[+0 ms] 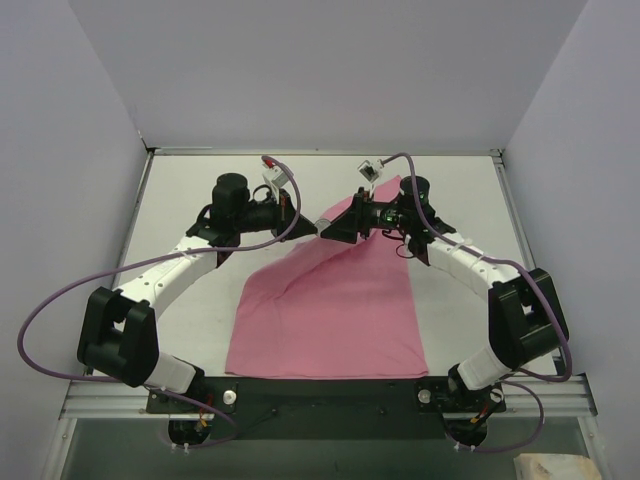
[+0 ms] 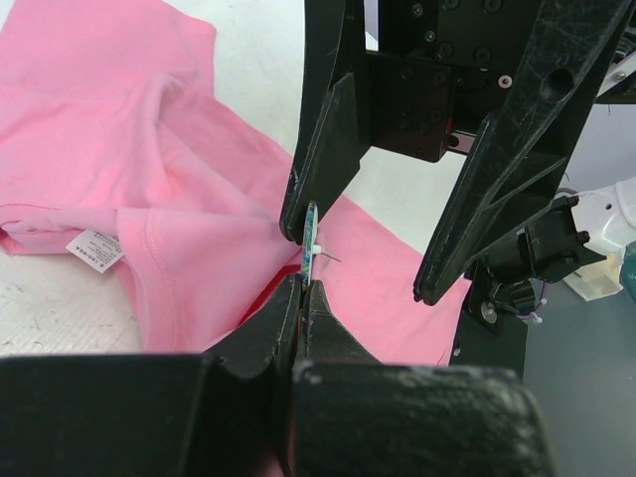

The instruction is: Pin the brooch onto the clothing

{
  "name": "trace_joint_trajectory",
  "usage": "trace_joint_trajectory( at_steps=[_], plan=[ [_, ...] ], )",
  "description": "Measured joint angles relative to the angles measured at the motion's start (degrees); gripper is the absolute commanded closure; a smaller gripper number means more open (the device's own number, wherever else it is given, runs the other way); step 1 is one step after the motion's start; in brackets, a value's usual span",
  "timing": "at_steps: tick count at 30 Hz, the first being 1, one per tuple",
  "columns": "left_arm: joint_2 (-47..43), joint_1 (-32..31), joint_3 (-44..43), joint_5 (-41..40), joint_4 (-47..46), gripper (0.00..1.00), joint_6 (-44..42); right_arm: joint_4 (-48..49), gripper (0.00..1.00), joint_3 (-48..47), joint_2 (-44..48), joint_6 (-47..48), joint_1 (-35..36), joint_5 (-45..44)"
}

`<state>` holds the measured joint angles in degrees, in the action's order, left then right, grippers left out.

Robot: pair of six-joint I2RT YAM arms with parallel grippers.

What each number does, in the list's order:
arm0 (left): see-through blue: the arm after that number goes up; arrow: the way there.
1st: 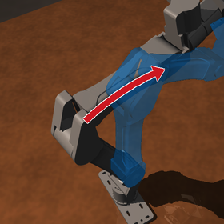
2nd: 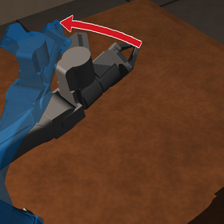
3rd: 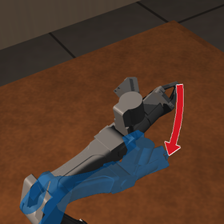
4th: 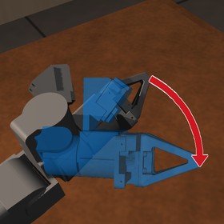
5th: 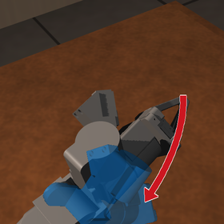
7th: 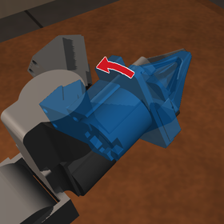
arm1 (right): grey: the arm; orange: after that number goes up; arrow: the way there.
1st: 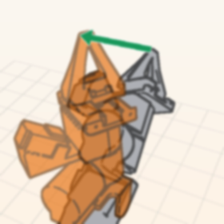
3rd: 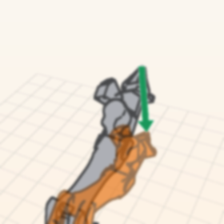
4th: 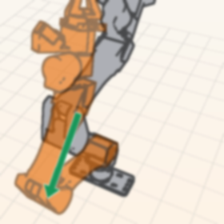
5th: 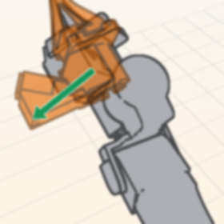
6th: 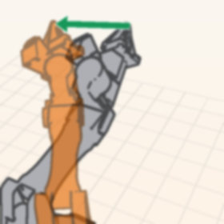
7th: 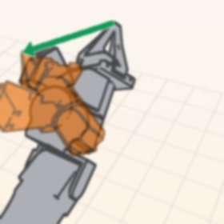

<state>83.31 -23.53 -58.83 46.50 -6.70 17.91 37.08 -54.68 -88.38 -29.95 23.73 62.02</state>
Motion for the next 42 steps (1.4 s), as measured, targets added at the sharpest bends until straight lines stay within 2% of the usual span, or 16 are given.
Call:
trace_joint_trajectory(
  at_steps=[1, 4, 9, 15, 28, 33, 42],
  plan=[
    [0.0, 0.0, 0.0, 0.0, 0.0, 1.00, 0.0, 0.0, 0.43, 0.2, 0.0, 0.0, 0.0, 0.0],
    [0.0, 0.0, 0.0, 0.0, 0.0, 1.00, 0.1, 0.0, 0.55, 0.8, 0.1, 0.4, 0.0, 0.0],
    [0.0, 0.0, 0.0, 0.5, 0.1, 1.00, 0.5, -1.6, 0.58, 0.9, 0.1, 1.8, 0.0, -0.5],
    [0.0, 0.0, 0.0, 0.7, 0.2, 1.00, 0.6, -2.6, 0.67, 0.9, 0.1, 3.0, 0.2, -1.4],
    [0.0, 0.0, 0.0, 1.0, 0.5, 1.00, 0.5, -4.2, 0.70, 0.8, 0.1, 3.9, 0.7, -2.7],
    [0.0, 0.0, 0.0, 1.3, 0.6, 1.00, 0.4, -5.2, 0.77, 0.3, 0.1, 4.5, 0.8, -2.8],
    [0.0, 0.0, 0.0, 1.3, 1.2, 1.00, -0.5, -7.9, 0.80, -1.0, -0.6, 4.8, 1.0, -3.6]
  ],
)
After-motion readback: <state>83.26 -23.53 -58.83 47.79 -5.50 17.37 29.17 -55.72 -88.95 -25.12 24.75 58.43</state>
